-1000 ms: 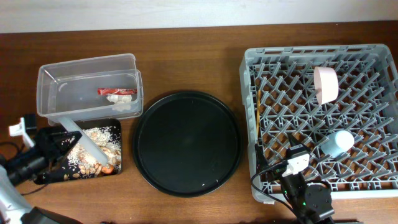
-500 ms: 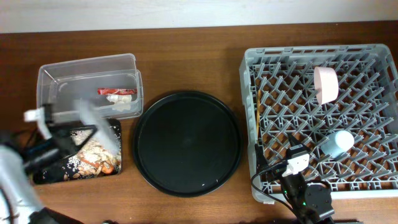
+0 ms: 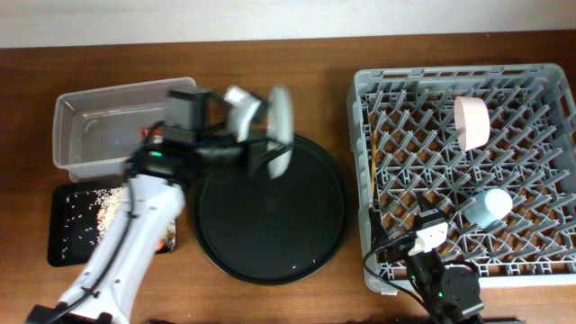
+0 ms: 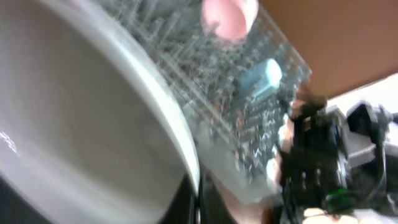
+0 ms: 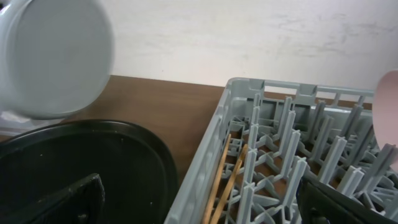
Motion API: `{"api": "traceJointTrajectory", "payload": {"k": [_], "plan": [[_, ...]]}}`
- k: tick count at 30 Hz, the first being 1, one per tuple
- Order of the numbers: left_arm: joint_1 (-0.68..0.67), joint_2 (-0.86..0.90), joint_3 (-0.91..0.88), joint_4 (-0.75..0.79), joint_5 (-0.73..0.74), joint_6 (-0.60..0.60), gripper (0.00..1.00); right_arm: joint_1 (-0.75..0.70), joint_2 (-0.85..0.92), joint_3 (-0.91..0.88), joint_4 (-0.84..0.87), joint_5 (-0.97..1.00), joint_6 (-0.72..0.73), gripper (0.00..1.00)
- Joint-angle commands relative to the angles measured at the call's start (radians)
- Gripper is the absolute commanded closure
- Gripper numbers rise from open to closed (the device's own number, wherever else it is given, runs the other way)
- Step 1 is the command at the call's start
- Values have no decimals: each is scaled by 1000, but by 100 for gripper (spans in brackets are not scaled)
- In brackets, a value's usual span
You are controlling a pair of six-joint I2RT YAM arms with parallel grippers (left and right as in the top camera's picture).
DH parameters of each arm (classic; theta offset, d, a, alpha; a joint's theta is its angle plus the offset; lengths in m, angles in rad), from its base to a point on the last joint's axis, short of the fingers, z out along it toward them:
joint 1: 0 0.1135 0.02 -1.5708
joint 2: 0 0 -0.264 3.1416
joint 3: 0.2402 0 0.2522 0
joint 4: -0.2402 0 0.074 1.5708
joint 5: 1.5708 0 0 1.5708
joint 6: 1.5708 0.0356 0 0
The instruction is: Sort waste into correct bins and load items into the dishwasher rack
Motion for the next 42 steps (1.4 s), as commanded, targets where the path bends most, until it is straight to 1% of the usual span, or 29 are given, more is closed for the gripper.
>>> {"api": "traceJointTrajectory", "payload": {"k": [1, 4, 5, 8, 11, 13, 16, 19, 20, 22, 23, 24, 25, 26, 27, 29, 30, 31, 34, 36, 37, 38, 40, 41, 42], "plan": [[-116, -13, 11, 299, -60, -319, 100, -7, -6, -9, -2, 2, -1, 2], [-172, 5, 11, 564, -60, -422, 100, -7, -6, -9, -2, 2, -1, 2], [-193, 21, 11, 662, -60, -472, 100, -7, -6, -9, -2, 2, -1, 2], [-234, 76, 11, 824, -60, -608, 100, -7, -6, -9, -2, 2, -1, 2], [-262, 149, 11, 904, -60, -696, 100, -7, -6, -9, -2, 2, -1, 2], [-280, 211, 11, 969, -60, -777, 100, -7, -6, -9, -2, 2, -1, 2], [-304, 289, 11, 1051, -60, -853, 100, -7, -6, -9, -2, 2, -1, 2], [-312, 344, 11, 1061, -70, -885, 100, -7, -6, -9, -2, 2, -1, 2], [-311, 363, 11, 1058, -76, -884, 99, -7, -6, -9, -2, 2, -1, 2], [-311, 392, 11, 1050, -82, -884, 91, -7, -6, -9, -2, 2, -1, 2], [-311, 399, 11, 1050, -82, -884, 82, -7, -6, -9, -2, 2, -1, 2], [-311, 407, 11, 1049, -82, -884, 70, -7, -6, -9, -2, 2, -1, 2], [-311, 411, 11, 1049, -82, -884, 63, -7, -6, -9, -2, 2, -1, 2], [-310, 415, 11, 1048, -82, -883, 50, -7, -6, -9, -2, 2, -1, 2], [-308, 416, 11, 1045, -82, -878, 43, -7, -6, -9, -2, 2, -1, 2], [-297, 416, 11, 1024, -66, -851, 32, -7, -6, -9, -2, 2, -1, 2], [-289, 416, 11, 1023, -49, -837, 18, -7, -6, -9, -2, 2, -1, 2], [-282, 416, 11, 1023, -40, -824, 1, -7, -6, -9, -2, 2, -1, 2], [-238, 407, 14, 980, -33, -763, 1, -7, -6, -9, -2, 2, -1, 2], [-192, 380, 17, 908, -18, -753, 1, -7, -6, -9, -2, 2, -1, 2], [-172, 362, 17, 867, -5, -726, 1, -7, -6, -9, -2, 2, -1, 2], [-148, 334, 18, 799, 5, -674, 1, -7, -6, -9, -2, 2, -1, 2], [-109, 272, 26, 599, -23, -541, 1, -7, -6, -9, -2, 2, -1, 2], [-94, 233, 37, 461, -70, -458, 1, -7, -6, -9, -2, 2, -1, 2], [-84, 184, 53, 283, -162, -363, 1, -7, -6, -9, -2, 2, -1, 2]]}}
